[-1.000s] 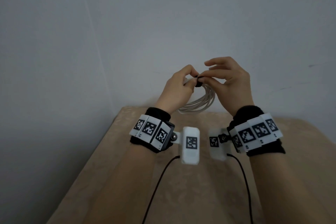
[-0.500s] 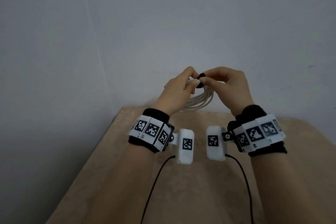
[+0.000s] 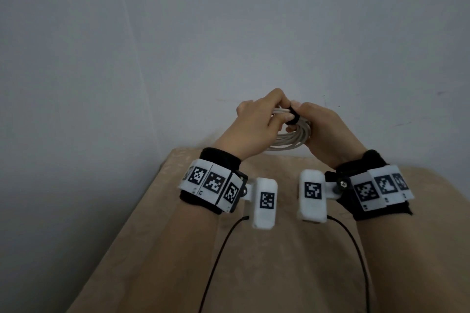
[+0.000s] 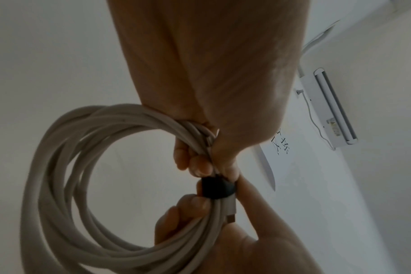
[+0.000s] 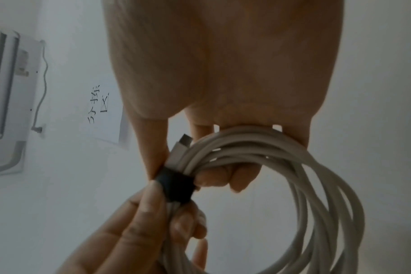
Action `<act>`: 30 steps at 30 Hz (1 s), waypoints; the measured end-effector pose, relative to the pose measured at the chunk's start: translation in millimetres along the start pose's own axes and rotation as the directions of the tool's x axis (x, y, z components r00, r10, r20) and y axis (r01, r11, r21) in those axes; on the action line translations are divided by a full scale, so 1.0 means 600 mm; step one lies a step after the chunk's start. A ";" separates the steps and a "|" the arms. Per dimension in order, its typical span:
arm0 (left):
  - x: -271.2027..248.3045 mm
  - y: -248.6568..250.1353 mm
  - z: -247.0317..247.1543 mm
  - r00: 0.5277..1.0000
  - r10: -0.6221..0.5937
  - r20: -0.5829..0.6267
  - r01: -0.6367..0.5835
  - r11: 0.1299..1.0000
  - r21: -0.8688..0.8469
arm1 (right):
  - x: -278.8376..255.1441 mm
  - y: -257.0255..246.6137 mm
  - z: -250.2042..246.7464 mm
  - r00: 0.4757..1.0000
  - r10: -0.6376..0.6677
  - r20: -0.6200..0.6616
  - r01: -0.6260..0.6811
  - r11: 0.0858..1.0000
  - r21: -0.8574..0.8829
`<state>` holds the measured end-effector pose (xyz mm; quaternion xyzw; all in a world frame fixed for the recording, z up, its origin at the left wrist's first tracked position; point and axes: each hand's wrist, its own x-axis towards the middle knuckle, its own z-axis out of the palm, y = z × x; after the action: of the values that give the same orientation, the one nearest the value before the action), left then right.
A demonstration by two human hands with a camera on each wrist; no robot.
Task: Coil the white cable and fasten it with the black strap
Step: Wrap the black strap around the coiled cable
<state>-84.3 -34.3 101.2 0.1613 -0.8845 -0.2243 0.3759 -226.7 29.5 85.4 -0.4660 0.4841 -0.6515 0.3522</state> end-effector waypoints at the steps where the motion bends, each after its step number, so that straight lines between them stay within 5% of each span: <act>1: 0.001 0.001 0.001 1.000 -0.002 -0.008 0.002 1.000 -0.014 | 0.001 -0.001 0.000 1.000 0.006 -0.007 -0.006 1.000 0.012; 10: 0.000 -0.001 0.015 1.000 -0.029 -0.006 0.030 0.998 0.064 | 0.005 0.003 0.012 0.993 0.018 -0.114 -0.005 0.993 0.118; 14: 0.004 -0.008 0.006 0.987 -0.126 -0.104 0.111 0.984 -0.141 | -0.004 0.001 0.012 0.992 -0.085 -0.095 0.080 0.996 -0.048; 17: 0.007 -0.014 -0.008 0.937 -0.329 -0.120 0.246 0.861 -0.444 | -0.006 -0.002 0.005 0.997 -0.034 -0.075 0.024 0.991 -0.130; 22: 0.002 -0.027 -0.012 0.848 -0.523 0.085 0.418 0.560 -0.715 | -0.009 0.007 0.000 0.993 0.005 -0.117 -0.034 0.969 -0.244; 30: -0.007 -0.069 0.020 0.832 -0.555 -0.021 0.467 0.720 -0.514 | -0.006 0.020 0.000 0.984 0.126 -0.128 -0.163 0.924 -0.346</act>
<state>-85.2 -64.0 69.9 0.3184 -0.6826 -0.5201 0.4027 -225.7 29.1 72.9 -0.4504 0.6443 -0.5491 0.2837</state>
